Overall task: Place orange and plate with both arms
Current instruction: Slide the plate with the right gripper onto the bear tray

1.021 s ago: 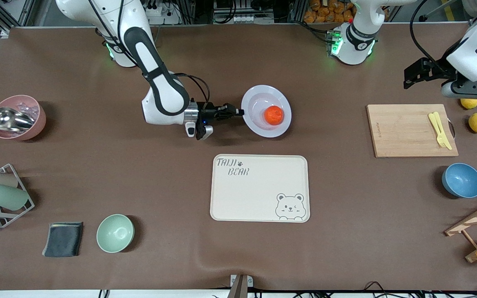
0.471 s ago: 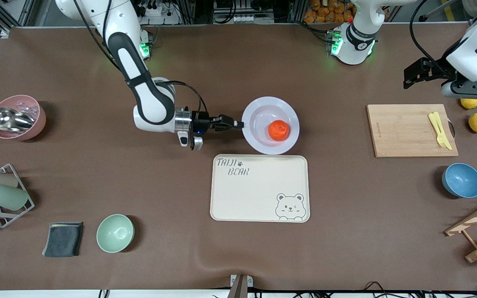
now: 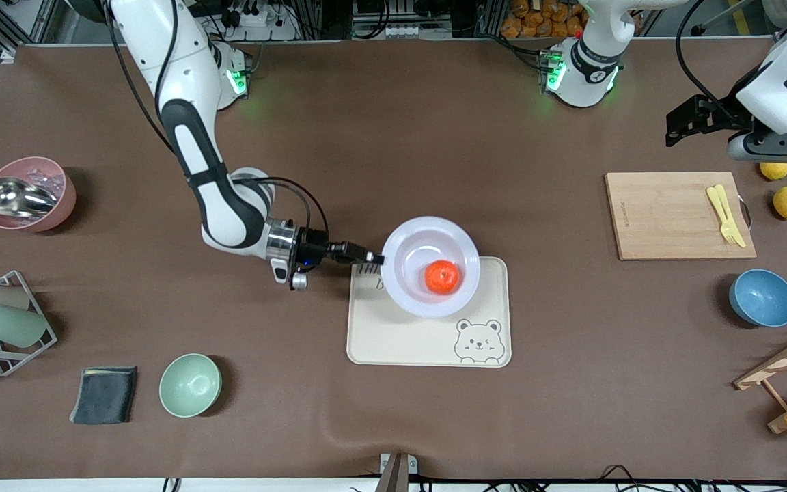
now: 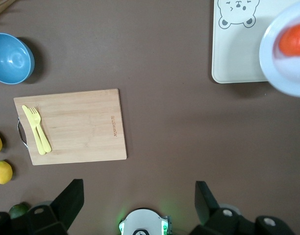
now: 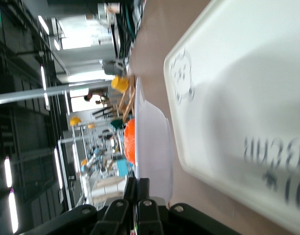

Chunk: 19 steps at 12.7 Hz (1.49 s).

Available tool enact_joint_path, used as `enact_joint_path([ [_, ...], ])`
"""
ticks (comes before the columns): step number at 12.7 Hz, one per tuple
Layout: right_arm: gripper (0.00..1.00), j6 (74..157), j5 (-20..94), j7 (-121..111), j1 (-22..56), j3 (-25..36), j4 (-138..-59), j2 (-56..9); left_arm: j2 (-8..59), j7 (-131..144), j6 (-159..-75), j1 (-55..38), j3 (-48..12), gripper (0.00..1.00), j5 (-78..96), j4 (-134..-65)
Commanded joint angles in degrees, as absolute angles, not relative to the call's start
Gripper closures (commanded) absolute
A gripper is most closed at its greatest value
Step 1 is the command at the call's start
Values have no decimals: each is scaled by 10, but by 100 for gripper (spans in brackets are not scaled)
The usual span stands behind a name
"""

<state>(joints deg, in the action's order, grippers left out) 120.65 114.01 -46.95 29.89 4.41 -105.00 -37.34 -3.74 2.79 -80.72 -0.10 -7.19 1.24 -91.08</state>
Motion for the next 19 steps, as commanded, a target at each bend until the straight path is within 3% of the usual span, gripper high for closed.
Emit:
enact_joint_path([
  [1, 100, 1244, 1168, -476, 301, 36, -967, -431, -44, 36, -806, -1, -74, 0, 9, -911],
  [12, 100, 1287, 1169, -491, 320, 36, -940, -476, -45, 36, -805, -1, -74, 0, -4, -913],
  [13, 78, 1287, 1169, -490, 320, 36, -938, -477, -54, 34, -804, -1, -75, 0, -13, -925],
  [14, 65, 1287, 1168, -489, 316, 36, -937, -477, -66, 33, -806, -1, -80, 0, -25, -942],
  [19, 59, 1287, 1098, -424, 311, 38, -934, -476, -68, 34, -809, -2, -82, 0, -30, -940],
])
